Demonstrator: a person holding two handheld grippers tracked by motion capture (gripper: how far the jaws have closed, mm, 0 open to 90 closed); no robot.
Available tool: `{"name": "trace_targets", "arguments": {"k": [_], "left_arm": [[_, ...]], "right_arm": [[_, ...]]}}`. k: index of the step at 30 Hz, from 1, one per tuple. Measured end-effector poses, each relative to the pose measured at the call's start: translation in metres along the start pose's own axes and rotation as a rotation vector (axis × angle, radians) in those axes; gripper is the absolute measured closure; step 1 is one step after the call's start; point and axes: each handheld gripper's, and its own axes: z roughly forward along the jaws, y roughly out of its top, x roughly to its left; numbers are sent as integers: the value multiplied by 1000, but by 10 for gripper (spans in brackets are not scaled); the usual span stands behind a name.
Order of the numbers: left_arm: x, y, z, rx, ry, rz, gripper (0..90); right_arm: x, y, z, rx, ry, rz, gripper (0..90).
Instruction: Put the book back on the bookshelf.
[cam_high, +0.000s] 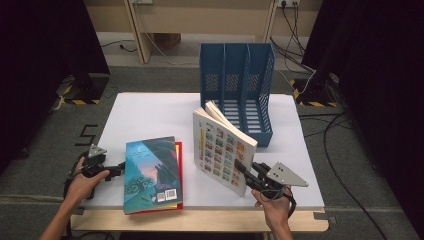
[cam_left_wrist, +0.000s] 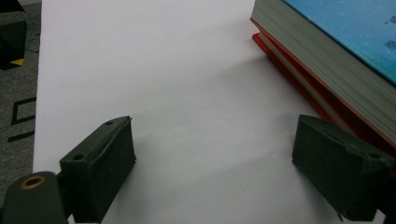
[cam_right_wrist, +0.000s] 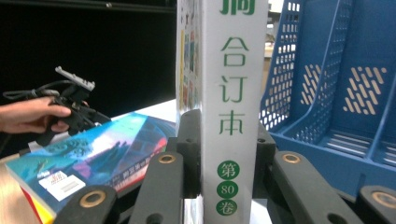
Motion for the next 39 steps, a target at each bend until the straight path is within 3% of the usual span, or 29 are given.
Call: {"name": "trace_targets", "arguments": {"k": [2,6,8,10,15,18,19,21,32,39], "left_arm": [[0,0,0,-1,1,0,119],[0,0,0,-1,2,1,119],[0,0,0,-2,2,0,119],[0,0,0,-1,2,1,119],[0,0,0,-1,2,1,119],[0,0,0,-1,2,2,119],[0,0,0,-1,2,1,119],[0,0,0,-1,2,1,119],[0,0,0,-1,2,1,119],[0,0,0,-1,2,2,119]], "right_arm": [[2,-1,-3,8,-2,9,734],[6,-2,-8,32,-6,-19,732],[8,-2,-9,31,-8,-5,729],[10,-1,-8,41,-14,-25,728],[9,-1,-8,35,-3,-24,711],[7,-3,-4,45,12,17,643],[8,-4,-1,62,33,13,634],[8,-4,4,82,22,-21,635],[12,5,25,58,32,-28,631],[7,3,29,39,42,7,646]]}}
